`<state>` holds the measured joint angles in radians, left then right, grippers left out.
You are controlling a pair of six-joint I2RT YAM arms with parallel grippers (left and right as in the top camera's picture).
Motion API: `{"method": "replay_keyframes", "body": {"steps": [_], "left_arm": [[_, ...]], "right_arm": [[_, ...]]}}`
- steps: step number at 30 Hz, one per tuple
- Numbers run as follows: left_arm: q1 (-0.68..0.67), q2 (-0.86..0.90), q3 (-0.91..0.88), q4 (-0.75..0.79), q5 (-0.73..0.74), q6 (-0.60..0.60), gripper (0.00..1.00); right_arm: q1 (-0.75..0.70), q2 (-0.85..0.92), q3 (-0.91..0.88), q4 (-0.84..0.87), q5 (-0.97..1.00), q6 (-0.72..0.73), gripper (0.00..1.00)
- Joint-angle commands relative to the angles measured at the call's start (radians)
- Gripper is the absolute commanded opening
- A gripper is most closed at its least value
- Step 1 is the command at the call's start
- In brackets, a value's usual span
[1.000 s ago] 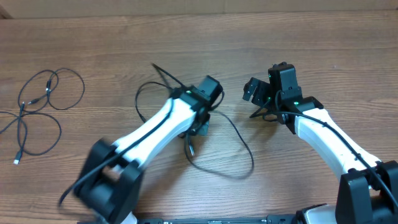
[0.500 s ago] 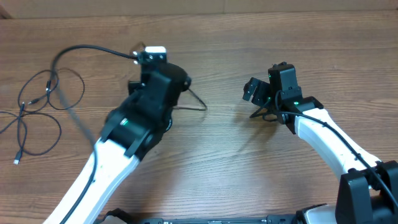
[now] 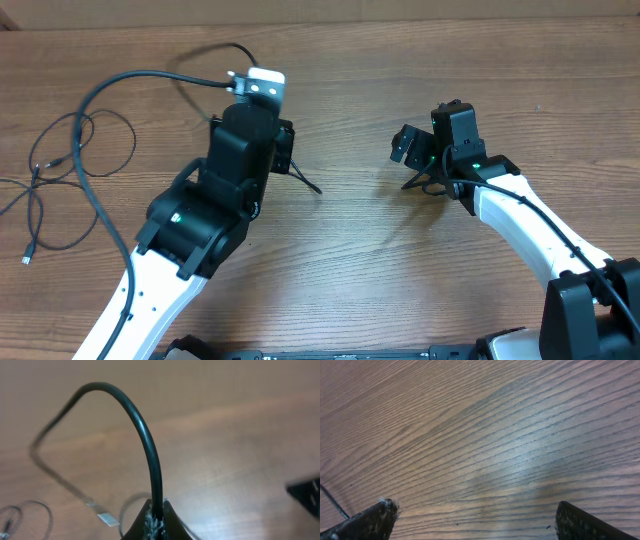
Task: Untangle cables
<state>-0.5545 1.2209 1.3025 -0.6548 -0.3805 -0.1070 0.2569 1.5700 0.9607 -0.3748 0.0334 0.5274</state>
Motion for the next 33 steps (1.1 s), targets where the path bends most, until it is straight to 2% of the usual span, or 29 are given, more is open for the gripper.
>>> {"method": "replay_keyframes", "body": {"steps": [1, 5, 9, 14, 17, 18, 19, 23, 31, 32, 33], "left_arm": [[-0.002, 0.054, 0.003, -0.043, 0.153, 0.029, 0.04], [-0.002, 0.132, 0.003, -0.100, 0.302, 0.143, 0.04], [-0.001, 0.208, 0.003, -0.141, 0.374, 0.156, 0.04], [-0.001, 0.310, 0.003, -0.215, 0.367, 0.156, 0.04], [0.000, 0.382, 0.003, -0.276, 0.299, 0.155, 0.04], [0.000, 0.401, 0.003, -0.287, 0.282, 0.155, 0.07], [0.000, 0.413, 0.003, -0.294, 0.270, 0.155, 0.18], [0.000, 0.444, 0.003, -0.307, 0.265, 0.156, 0.36], [0.000, 0.441, 0.057, -0.309, 0.250, 0.156, 0.47], [0.000, 0.441, 0.090, -0.329, 0.198, 0.151, 0.67], [0.000, 0.441, 0.111, -0.341, 0.160, 0.141, 0.76]], "right_arm": [[0.003, -0.001, 0.001, 0.006, 0.010, 0.002, 1.00], [0.003, -0.001, 0.001, 0.005, 0.010, 0.002, 1.00], [0.003, -0.001, 0.001, 0.005, 0.010, 0.002, 1.00], [0.003, -0.001, 0.001, 0.006, 0.010, 0.002, 1.00], [0.003, -0.001, 0.001, 0.005, 0.010, 0.002, 1.00], [0.003, -0.001, 0.001, 0.006, 0.010, 0.002, 1.00], [0.003, -0.001, 0.001, 0.005, 0.010, 0.002, 1.00], [0.003, -0.001, 0.001, 0.005, 0.010, 0.002, 1.00], [0.003, -0.001, 0.001, 0.006, 0.010, 0.002, 1.00], [0.003, -0.001, 0.001, 0.006, 0.010, 0.002, 1.00], [0.003, -0.001, 0.001, 0.005, 0.010, 0.002, 1.00]]}}
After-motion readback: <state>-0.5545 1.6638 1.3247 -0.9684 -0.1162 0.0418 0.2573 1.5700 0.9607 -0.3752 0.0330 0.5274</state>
